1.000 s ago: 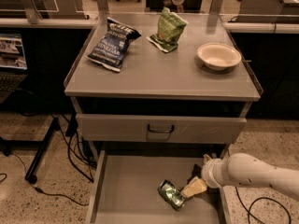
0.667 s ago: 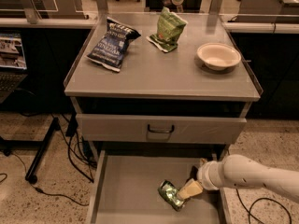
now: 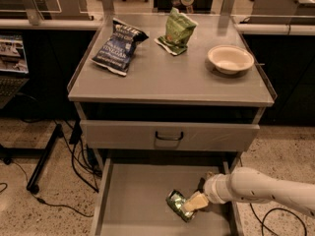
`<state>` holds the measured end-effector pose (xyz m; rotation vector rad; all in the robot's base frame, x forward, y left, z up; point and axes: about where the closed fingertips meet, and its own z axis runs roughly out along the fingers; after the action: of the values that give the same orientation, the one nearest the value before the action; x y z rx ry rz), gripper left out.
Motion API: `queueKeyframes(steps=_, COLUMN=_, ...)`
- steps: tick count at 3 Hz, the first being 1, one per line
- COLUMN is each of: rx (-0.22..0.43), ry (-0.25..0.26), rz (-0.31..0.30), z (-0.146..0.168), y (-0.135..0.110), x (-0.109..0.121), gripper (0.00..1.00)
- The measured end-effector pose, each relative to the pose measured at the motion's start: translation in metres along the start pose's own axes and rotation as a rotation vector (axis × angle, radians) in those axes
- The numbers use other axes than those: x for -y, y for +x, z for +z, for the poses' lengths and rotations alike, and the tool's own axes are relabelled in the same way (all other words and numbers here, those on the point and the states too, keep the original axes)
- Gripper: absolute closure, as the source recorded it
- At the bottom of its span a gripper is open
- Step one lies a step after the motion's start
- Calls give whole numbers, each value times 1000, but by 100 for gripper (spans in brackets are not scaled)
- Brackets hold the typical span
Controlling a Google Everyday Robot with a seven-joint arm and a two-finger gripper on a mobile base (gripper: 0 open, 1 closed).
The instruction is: Pick green can from middle drawer and place on counter
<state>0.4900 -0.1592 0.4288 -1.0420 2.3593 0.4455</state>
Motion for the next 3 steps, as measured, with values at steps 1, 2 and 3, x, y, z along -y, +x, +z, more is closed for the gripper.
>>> queueKeyframes(steps=1, rx=-1, ry=21, rz=29, z=11, y=6, x=-9, gripper=0)
queueKeyframes(steps=2, rx=-1, ry=21, rz=31, z=12, y=6, x=-9, gripper=0)
queueKeyframes(steps=3, rx=5, ry=16, rz=55, z=18, y=10, x=-11, gripper=0)
